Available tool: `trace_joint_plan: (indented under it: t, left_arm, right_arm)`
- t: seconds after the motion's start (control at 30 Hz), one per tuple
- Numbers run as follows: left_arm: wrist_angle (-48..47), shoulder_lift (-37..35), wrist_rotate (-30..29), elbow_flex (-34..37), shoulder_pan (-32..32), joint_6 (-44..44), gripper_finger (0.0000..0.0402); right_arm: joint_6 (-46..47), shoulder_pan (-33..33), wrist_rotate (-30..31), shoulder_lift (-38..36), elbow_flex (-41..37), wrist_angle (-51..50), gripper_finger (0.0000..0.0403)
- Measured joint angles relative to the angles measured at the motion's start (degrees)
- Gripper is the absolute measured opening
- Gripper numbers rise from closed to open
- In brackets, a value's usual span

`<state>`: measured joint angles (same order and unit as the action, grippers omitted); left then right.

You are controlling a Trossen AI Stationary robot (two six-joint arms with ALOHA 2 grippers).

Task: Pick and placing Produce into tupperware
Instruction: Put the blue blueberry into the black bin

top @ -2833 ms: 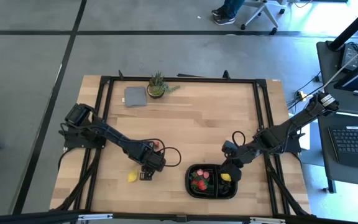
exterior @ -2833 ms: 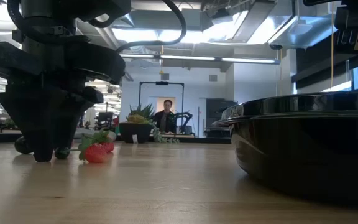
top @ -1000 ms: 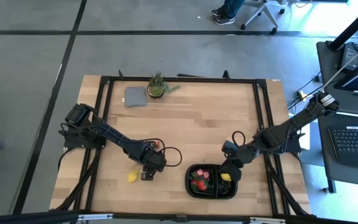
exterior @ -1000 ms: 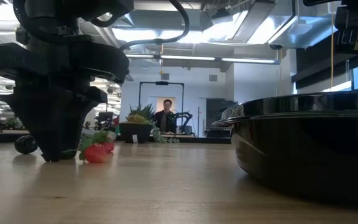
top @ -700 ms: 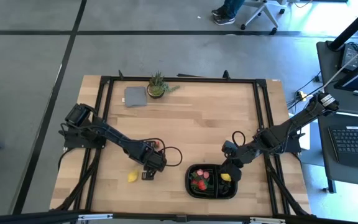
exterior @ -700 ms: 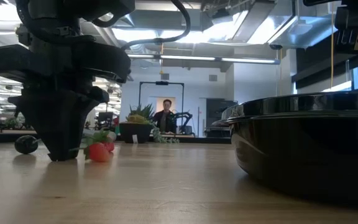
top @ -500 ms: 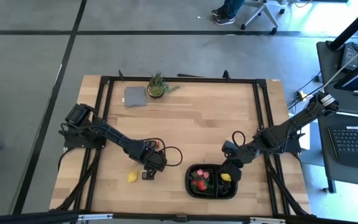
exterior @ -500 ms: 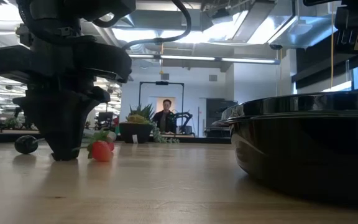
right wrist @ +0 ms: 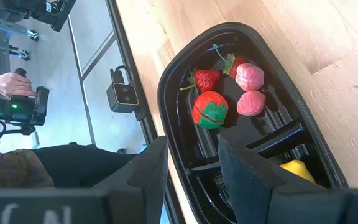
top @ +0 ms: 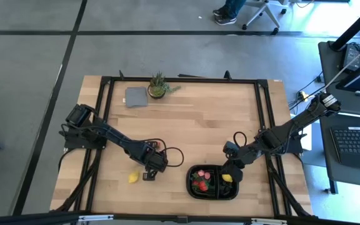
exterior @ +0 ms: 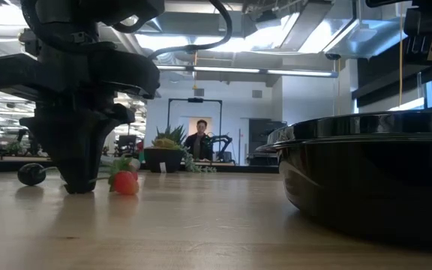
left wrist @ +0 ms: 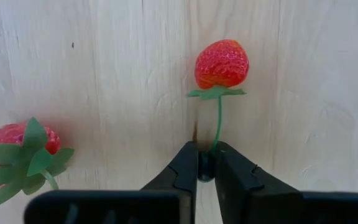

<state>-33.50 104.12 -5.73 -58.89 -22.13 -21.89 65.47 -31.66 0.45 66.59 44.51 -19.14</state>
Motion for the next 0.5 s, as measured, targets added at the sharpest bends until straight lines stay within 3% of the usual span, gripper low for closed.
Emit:
trace_joint_plan:
  t: [0.5]
  left_arm:
    - [-3.36,-1.40,7.03,-1.66,1.00,-0.05,0.0024]
  right_arm:
    - [0.19,0.16,0.00,0.00,0.00,0.02,0.0147]
